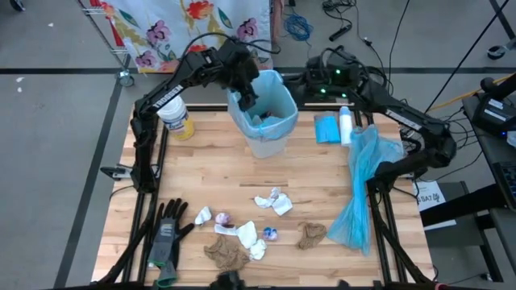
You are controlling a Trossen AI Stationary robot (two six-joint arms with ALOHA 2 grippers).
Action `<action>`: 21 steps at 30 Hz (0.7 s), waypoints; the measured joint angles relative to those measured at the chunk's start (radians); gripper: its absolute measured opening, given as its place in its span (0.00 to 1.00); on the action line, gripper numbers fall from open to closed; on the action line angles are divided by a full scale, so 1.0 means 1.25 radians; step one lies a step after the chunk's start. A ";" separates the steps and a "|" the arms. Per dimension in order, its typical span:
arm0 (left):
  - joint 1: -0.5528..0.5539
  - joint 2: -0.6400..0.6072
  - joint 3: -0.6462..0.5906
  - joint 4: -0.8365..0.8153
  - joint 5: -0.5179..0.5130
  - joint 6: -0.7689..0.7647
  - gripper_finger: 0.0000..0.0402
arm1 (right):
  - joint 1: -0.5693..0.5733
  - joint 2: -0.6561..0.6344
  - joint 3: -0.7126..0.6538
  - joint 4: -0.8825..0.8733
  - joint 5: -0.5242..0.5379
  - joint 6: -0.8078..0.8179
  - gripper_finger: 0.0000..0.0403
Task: Place trash/remove bag and relplace
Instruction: Put the white black paper into the trash bin
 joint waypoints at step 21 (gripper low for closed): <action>-0.341 -0.386 -0.321 -0.170 -0.339 -0.627 0.75 | 0.280 -0.438 -0.433 -0.216 0.140 0.180 0.00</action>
